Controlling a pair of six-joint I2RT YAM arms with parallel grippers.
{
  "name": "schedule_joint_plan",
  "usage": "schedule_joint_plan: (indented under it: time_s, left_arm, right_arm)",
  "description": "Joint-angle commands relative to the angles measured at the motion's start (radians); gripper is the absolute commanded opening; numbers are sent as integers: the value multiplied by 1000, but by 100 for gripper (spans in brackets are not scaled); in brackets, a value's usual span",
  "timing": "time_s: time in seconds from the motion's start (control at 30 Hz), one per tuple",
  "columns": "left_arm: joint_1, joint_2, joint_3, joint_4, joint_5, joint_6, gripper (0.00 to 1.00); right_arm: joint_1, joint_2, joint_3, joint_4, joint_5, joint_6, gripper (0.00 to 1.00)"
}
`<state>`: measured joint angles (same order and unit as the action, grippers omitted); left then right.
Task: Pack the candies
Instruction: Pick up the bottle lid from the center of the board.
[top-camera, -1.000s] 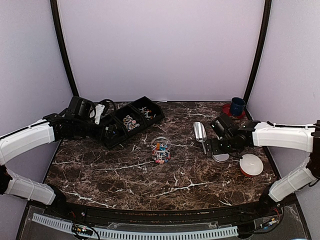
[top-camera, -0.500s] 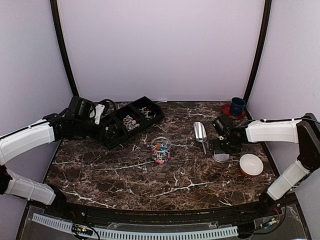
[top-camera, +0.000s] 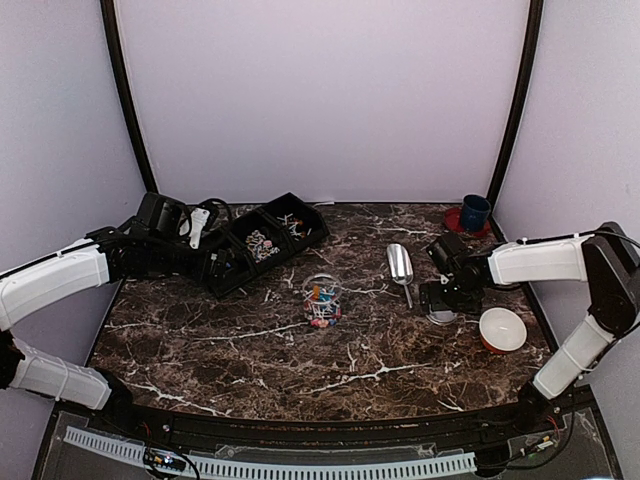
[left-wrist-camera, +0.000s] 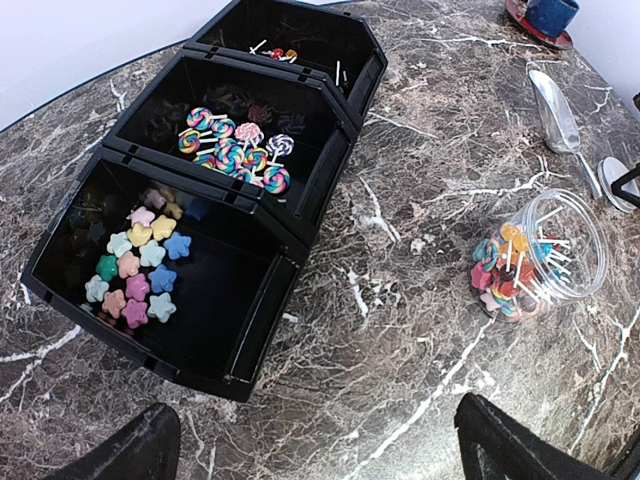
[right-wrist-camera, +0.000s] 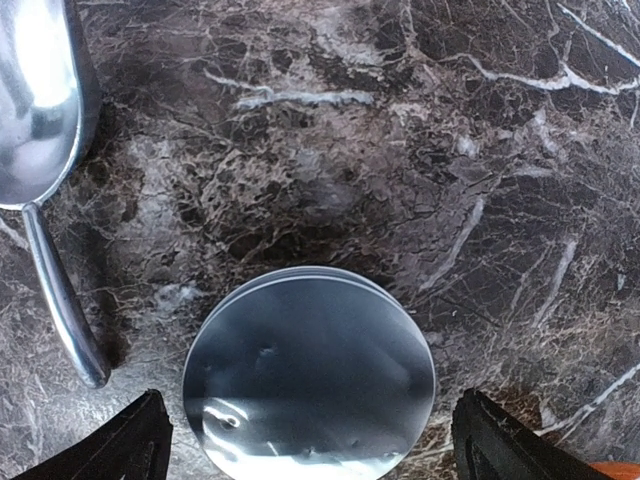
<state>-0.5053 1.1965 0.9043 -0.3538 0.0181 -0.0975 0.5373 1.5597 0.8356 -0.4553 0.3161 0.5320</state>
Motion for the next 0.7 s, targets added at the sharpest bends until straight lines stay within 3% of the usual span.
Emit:
schedule_joint_plan:
  time_s: [0.0, 0.67]
  left_arm:
    - [-4, -5, 11, -21, 7, 8, 99]
    - [-4, 3, 10, -20, 7, 4, 99]
  right_arm:
    - [-15, 23, -13, 22, -29, 8, 98]
    - [-34, 87, -11, 55, -58, 12, 98]
